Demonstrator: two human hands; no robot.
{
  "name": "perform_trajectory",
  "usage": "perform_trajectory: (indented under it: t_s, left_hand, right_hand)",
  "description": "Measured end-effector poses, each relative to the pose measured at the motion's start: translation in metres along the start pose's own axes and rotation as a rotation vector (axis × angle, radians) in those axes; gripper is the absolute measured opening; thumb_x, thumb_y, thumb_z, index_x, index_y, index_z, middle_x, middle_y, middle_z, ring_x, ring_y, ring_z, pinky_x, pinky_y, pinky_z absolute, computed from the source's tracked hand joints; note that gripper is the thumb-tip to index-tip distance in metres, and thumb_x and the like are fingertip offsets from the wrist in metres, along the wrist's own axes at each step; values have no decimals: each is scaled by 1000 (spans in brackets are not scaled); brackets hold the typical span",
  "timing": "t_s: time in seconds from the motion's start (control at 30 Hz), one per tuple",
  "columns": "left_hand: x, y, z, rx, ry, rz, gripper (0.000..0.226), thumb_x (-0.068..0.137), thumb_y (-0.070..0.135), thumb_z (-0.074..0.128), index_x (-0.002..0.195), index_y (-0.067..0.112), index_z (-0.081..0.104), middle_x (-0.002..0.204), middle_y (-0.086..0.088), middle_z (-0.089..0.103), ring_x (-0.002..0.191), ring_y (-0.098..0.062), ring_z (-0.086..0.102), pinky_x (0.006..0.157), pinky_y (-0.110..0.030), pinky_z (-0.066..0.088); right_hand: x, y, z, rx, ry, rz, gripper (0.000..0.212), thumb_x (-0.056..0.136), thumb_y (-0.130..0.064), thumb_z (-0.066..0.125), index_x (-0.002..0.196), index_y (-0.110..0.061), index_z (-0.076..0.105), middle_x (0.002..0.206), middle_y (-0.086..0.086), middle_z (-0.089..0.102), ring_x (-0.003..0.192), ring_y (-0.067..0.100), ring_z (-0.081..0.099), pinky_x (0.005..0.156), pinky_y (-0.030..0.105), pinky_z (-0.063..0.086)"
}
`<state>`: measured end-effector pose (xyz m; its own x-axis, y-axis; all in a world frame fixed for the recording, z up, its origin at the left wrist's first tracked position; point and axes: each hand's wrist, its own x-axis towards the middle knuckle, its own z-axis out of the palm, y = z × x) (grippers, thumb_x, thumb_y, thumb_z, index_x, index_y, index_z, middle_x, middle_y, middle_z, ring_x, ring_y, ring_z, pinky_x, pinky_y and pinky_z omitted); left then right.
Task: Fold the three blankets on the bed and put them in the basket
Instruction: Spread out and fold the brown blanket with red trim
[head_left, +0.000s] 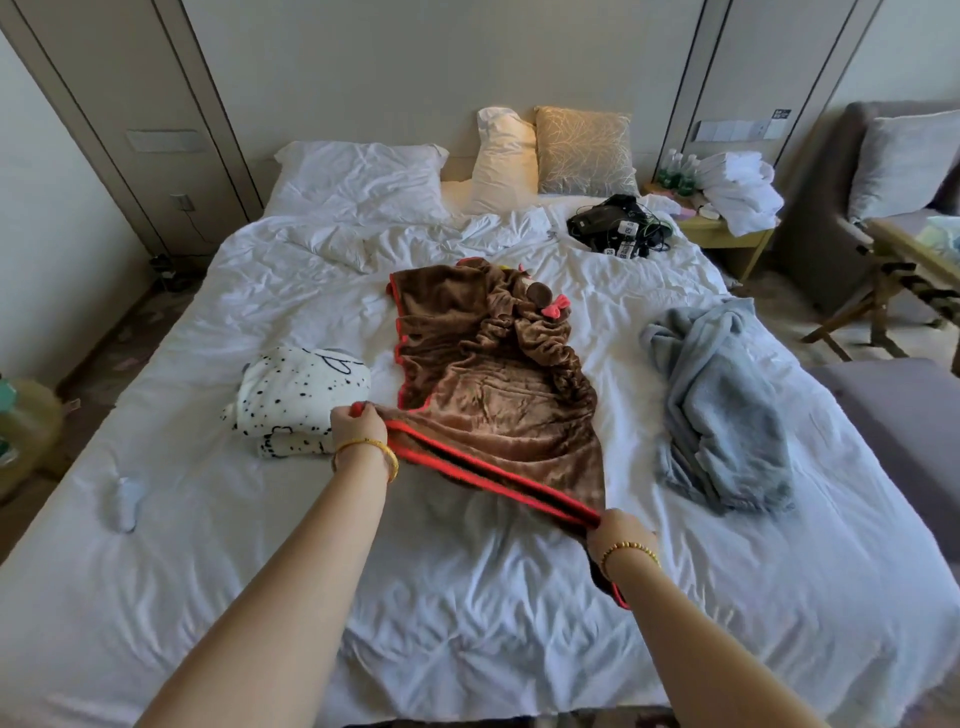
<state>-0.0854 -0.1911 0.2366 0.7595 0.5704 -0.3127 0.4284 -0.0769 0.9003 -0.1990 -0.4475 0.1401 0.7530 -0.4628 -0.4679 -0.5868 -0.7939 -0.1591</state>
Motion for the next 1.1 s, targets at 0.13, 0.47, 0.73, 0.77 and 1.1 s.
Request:
perform_trajectory:
  t_s: [0.13, 0.47, 0.73, 0.77, 1.1]
  left_hand:
    - [-23, -59, -38, 23, 33, -55, 30, 97, 9, 37, 123, -4, 46, 127, -24, 53, 116, -35, 52, 96, -39, 39]
    - [-65, -132, -113, 150, 82, -133, 29, 96, 4, 37, 123, -3, 42, 126, -28, 50, 114, -39, 52, 93, -43, 42]
    - [-103, -159, -117, 287, 42, -82, 32, 96, 5, 36, 126, -4, 35, 129, -28, 47, 116, -41, 50, 97, -46, 40]
    - [-109, -174, -117, 333, 16, -96, 33, 94, 2, 35, 127, -4, 35, 130, -27, 47, 117, -41, 49, 99, -46, 40]
    - [-145, -349, -98, 640, -122, -295, 41, 89, -5, 40, 130, -6, 34, 130, -29, 47, 119, -42, 46, 102, -44, 35]
  right_hand:
    - [-50, 27, 24, 158, 23, 76, 29, 91, -27, 46, 113, -11, 56, 108, 11, 61, 97, 29, 61, 79, 34, 51]
    - [-113, 88, 24, 286, 292, 78, 25, 91, -6, 31, 107, -13, 48, 87, 11, 59, 76, 30, 56, 61, 33, 42]
    - [-117, 113, -14, 62, 860, -434, 53, 71, 14, 58, 117, -11, 65, 90, 22, 52, 84, 40, 52, 69, 45, 46]
    - [-119, 121, -3, -21, 827, -482, 53, 69, 14, 60, 116, -11, 66, 91, 21, 53, 84, 40, 53, 71, 45, 46]
    - [-104, 221, 165, -567, 98, -382, 41, 88, -19, 47, 126, -33, 51, 133, 4, 36, 123, 25, 35, 99, 33, 33]
